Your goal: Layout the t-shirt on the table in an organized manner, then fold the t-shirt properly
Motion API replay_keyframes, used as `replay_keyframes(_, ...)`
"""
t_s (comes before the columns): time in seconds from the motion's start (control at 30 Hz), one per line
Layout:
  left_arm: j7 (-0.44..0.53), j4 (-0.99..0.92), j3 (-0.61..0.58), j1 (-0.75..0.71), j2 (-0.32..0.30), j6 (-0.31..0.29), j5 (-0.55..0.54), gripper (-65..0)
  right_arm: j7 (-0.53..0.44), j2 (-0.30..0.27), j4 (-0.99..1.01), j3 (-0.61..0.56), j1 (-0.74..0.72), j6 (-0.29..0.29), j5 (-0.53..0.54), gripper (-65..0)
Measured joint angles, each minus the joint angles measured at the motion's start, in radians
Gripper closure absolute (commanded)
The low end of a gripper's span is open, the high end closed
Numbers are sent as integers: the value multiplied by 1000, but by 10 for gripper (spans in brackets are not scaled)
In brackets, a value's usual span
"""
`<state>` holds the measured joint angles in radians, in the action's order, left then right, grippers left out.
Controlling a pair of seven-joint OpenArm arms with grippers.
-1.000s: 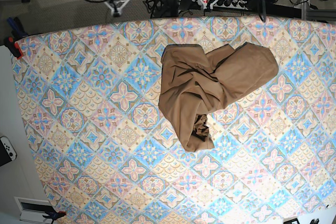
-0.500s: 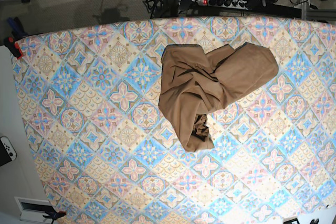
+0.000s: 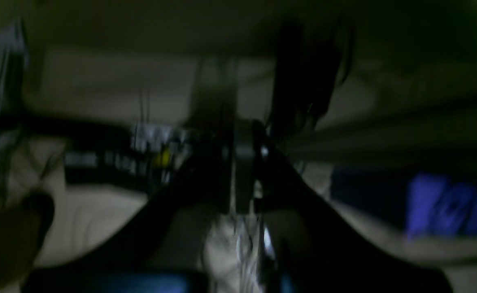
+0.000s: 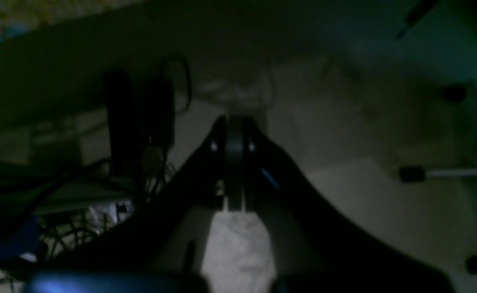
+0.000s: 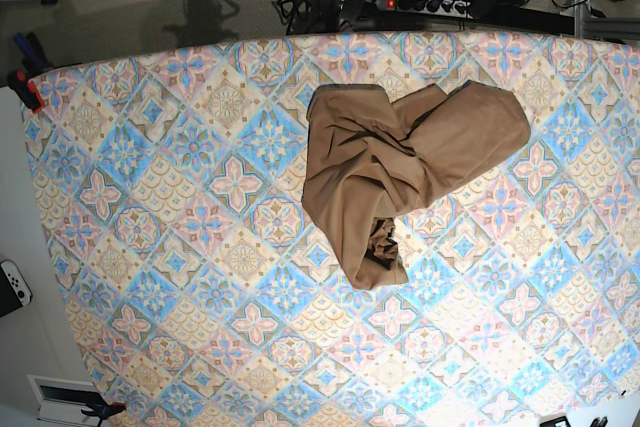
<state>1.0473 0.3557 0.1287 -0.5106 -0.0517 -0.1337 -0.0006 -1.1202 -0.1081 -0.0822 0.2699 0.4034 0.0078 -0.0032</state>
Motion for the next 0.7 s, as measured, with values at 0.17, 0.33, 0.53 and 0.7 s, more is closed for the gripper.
replay_keyframes(0.17,-11,476,-6,-251,43,-3,4,0,0,5,-261,73,94,1,-6,0)
replay_keyframes(0.33,-4,714,-25,-336,66,-5,6,0,-7,12,-630,101,261,0,7,0)
replay_keyframes(0.53,-16,939,-55,-443,64,2,-17,0,1,68,-933,95,399,2,-8,0)
replay_keyframes(0.7,-127,1266,-62,-505,63,-3,-8,0,79,63,-1167,74,485,1,6,0)
